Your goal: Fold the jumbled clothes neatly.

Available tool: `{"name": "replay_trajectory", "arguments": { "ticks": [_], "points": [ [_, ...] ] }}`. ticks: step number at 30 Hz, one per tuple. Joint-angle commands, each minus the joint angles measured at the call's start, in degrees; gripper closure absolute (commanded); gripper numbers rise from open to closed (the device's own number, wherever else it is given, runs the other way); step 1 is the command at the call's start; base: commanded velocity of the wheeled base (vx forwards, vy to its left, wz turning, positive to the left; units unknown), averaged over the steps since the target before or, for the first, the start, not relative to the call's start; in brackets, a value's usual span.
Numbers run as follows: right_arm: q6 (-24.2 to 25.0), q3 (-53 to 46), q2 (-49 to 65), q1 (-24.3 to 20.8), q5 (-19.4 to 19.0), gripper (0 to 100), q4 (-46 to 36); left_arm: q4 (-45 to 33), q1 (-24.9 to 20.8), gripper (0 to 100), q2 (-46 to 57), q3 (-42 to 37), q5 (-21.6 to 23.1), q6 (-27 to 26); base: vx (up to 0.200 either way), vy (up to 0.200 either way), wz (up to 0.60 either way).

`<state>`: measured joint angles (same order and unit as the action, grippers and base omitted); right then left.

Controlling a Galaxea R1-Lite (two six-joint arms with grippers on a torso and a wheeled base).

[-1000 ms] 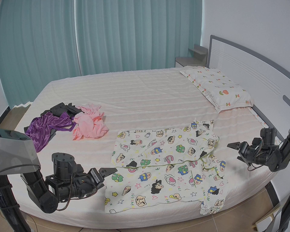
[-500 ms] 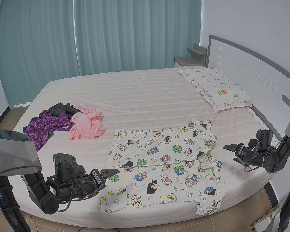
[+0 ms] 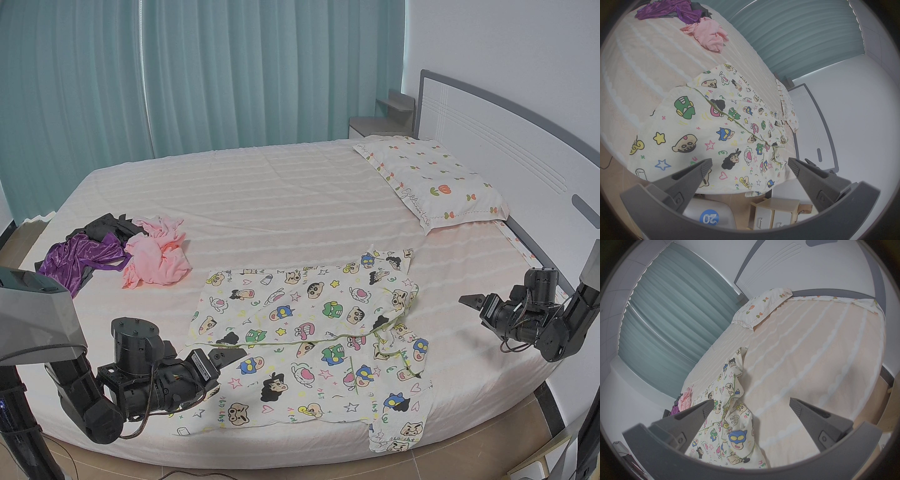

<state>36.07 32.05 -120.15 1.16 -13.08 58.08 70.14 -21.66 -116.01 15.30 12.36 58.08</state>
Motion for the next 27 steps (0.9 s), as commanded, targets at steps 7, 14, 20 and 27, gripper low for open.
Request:
{"name": "replay_trajectory", "arguments": {
  "ticks": [7,14,20,27],
  "points": [
    [-0.12,1.44,-2.46,-6.26,2.09,0,0.55,-0.01,0.04,0,-0.10,-0.27,0.03,0.02,0.171,0.000,0.00],
    [0.05,2.76,-4.74,-8.89,2.09,0,0.90,0.08,-0.05,0,-0.36,0.08,-0.58,-0.07,0.086,0.000,0.00],
    [0.23,2.93,-7.20,-11.62,3.94,0,0.99,-0.01,0.04,0,-0.45,-0.45,-0.58,-0.07,0.000,0.000,0.00],
    [-0.21,6.71,-7.99,-13.55,7.81,0,-0.60,-0.01,-0.13,0,-0.54,-0.53,-0.50,-0.07,0.000,0.000,0.00]
  ]
}}
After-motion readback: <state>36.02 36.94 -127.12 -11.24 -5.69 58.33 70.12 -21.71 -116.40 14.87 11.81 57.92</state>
